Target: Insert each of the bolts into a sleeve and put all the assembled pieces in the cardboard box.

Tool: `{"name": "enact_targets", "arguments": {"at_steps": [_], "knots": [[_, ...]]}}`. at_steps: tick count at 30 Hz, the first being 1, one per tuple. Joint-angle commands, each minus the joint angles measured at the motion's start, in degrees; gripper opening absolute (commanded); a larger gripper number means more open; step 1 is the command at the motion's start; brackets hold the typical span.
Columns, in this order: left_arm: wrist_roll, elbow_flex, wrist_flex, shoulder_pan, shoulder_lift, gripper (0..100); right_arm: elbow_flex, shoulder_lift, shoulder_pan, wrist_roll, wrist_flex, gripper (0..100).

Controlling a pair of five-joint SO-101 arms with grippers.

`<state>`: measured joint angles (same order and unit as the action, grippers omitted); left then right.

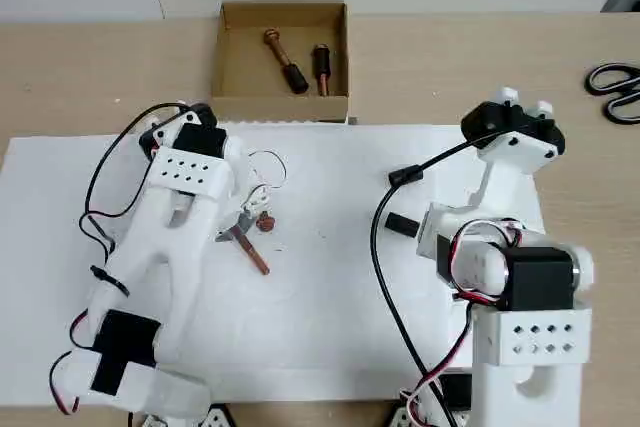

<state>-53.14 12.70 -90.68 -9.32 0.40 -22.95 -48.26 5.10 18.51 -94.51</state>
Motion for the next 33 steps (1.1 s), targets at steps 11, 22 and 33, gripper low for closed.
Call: {"name": "enact_targets", "arguments": {"at_steps": [11,22,33], "knots": [[-0.18,1.01,4.04,0.09,-0.09,14,0.35,-1.01,-0.66,0.7,0.75,0.3],[-0.18,7.43,10.29,0.26,-0.09,14,0.35,-1.01,-0.66,0.7,0.84,0.3],[-0.18,12.7,17.93,0.26,-0.09,14,0.35,-1.01,-0.66,0.7,0.57,0.3]]}}
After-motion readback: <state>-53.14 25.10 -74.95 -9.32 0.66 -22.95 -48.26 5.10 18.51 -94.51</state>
